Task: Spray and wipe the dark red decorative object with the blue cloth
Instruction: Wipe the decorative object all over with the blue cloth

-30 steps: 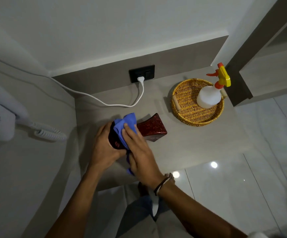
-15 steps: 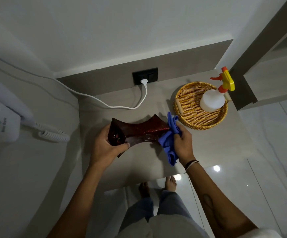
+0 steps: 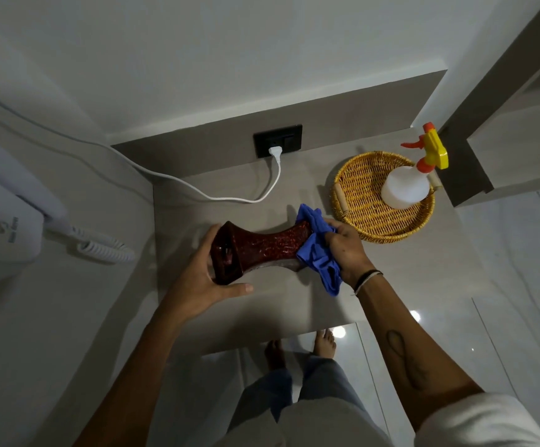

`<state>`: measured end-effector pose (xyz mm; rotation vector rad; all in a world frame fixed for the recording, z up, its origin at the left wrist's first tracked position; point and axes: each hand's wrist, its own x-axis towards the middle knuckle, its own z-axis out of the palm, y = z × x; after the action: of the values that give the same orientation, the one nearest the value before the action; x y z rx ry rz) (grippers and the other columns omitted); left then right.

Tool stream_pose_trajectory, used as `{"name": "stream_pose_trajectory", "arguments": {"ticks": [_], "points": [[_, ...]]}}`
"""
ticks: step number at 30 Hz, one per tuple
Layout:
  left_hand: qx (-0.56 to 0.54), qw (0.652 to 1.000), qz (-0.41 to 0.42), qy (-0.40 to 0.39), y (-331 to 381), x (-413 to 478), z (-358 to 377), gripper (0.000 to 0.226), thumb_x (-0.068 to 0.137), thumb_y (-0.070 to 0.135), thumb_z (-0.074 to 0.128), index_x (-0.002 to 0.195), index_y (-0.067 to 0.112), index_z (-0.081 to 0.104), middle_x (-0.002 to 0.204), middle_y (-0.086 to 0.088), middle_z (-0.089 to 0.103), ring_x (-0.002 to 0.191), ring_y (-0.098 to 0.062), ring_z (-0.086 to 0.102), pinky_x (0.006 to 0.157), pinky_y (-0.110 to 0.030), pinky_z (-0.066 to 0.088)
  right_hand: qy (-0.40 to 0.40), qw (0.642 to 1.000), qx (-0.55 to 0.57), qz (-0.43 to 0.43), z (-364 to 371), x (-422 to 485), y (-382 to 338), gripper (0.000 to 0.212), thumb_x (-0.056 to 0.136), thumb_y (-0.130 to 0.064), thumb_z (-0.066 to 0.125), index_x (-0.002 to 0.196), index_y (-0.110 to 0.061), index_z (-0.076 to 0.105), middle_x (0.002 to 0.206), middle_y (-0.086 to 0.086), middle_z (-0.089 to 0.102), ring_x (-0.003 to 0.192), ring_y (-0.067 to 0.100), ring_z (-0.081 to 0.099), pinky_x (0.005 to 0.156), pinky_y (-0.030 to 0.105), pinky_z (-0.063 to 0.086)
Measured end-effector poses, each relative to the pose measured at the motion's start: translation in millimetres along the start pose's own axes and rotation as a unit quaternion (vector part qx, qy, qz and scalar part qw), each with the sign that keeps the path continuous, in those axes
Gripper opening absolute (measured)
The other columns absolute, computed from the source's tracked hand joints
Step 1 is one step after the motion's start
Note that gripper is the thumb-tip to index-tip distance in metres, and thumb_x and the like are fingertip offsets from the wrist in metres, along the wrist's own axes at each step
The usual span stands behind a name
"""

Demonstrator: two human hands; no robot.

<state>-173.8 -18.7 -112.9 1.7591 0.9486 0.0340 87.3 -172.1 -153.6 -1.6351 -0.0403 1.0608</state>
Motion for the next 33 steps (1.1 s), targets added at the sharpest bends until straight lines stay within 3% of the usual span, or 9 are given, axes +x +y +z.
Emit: {"name": "stream_pose_trajectory", "arguments": {"ticks": [4,8,12,15,20,24,27,30,33], "points": [[0.023,0.999,0.025,0.039,-8.3,0.8,2.8,0.118,0.050,0.049,0.104,0.134,0.090,0.032,0.130,0.037,0.066,0.117,0.024,0.060,0.087,0.000,0.049,0.003,0.990,-0.107,-0.090,4.2,-5.0,0.2,0.046,0.101,0.017,0.040,0.130,-0.003,0.070,0.129,0.027,0.072,0.109,0.035,0.074,0.100,0.048,0.062],[0.075,0.991,0.068,0.084,-3.0,-1.8,7.1,0.104,0.050,0.034,0.094,0.128,0.081,0.043,0.131,0.043,0.053,0.117,0.031,0.049,0.086,0.008,0.038,0.097,0.911,-0.274,-0.293,18.5,-40.9,10.6,0.057,0.094,0.016,0.049,0.148,0.001,0.057,0.153,0.019,0.058,0.144,0.034,0.054,0.125,0.047,0.041],[0.072,0.987,0.096,0.108,8.4,-0.3,16.7,0.088,0.052,0.034,0.088,0.132,0.055,0.058,0.125,0.034,0.063,0.115,0.014,0.062,0.090,-0.005,0.048,-0.045,0.855,-0.296,-0.423,64.4,-84.1,30.4,0.062,0.096,0.003,0.045,0.158,-0.001,0.044,0.166,0.018,0.044,0.156,0.032,0.041,0.130,0.044,0.034],[0.065,0.986,0.099,0.119,9.0,0.0,20.0,0.092,0.056,0.033,0.094,0.143,0.025,0.065,0.137,0.005,0.069,0.124,-0.013,0.067,0.105,-0.033,0.055,-0.108,0.812,-0.368,-0.439,84.7,-91.4,56.6,0.082,0.094,0.015,0.056,0.167,-0.010,0.026,0.178,0.007,0.020,0.166,0.029,0.019,0.135,0.038,0.023],[0.138,0.979,0.076,0.130,-1.8,-5.6,15.7,0.106,0.046,0.036,0.086,0.145,0.007,0.061,0.130,0.009,0.053,0.113,-0.014,0.058,0.085,-0.008,0.040,-0.036,0.727,-0.519,-0.448,38.0,-49.8,61.0,0.086,0.079,0.017,0.072,0.158,-0.002,0.045,0.170,0.017,0.037,0.155,0.043,0.035,0.110,0.051,0.057],[0.128,0.980,0.076,0.136,1.3,-7.6,18.3,0.113,0.048,0.034,0.089,0.154,0.014,0.055,0.132,0.016,0.048,0.114,-0.003,0.052,0.084,-0.002,0.039,-0.027,0.744,-0.545,-0.386,22.1,-38.5,50.7,0.083,0.088,0.015,0.069,0.162,-0.005,0.038,0.174,0.014,0.028,0.160,0.044,0.026,0.114,0.055,0.053],[0.127,0.979,0.071,0.140,6.7,-8.3,19.2,0.113,0.047,0.032,0.092,0.151,0.005,0.058,0.135,0.004,0.056,0.110,-0.003,0.053,0.086,0.003,0.036,-0.033,0.803,-0.474,-0.360,51.1,-64.1,52.6,0.085,0.090,0.021,0.059,0.165,-0.007,0.030,0.176,0.010,0.018,0.165,0.038,0.011,0.126,0.055,0.039],[0.102,0.985,0.064,0.125,9.4,-9.9,18.7,0.103,0.051,0.045,0.083,0.145,0.005,0.064,0.136,-0.009,0.067,0.117,-0.017,0.065,0.098,-0.020,0.047,-0.078,0.829,-0.371,-0.411,95.5,-97.1,60.4,0.083,0.092,0.020,0.056,0.165,-0.006,0.029,0.177,0.012,0.021,0.166,0.036,0.013,0.135,0.049,0.021],[0.102,0.985,0.054,0.127,1.2,-10.1,15.1,0.093,0.056,0.039,0.091,0.140,0.006,0.067,0.133,-0.008,0.069,0.120,-0.024,0.068,0.103,-0.038,0.055,-0.118,0.798,-0.367,-0.464,98.2,-98.0,61.5,0.085,0.092,0.019,0.058,0.166,-0.008,0.026,0.178,0.011,0.019,0.166,0.036,0.013,0.135,0.041,0.020]]}}
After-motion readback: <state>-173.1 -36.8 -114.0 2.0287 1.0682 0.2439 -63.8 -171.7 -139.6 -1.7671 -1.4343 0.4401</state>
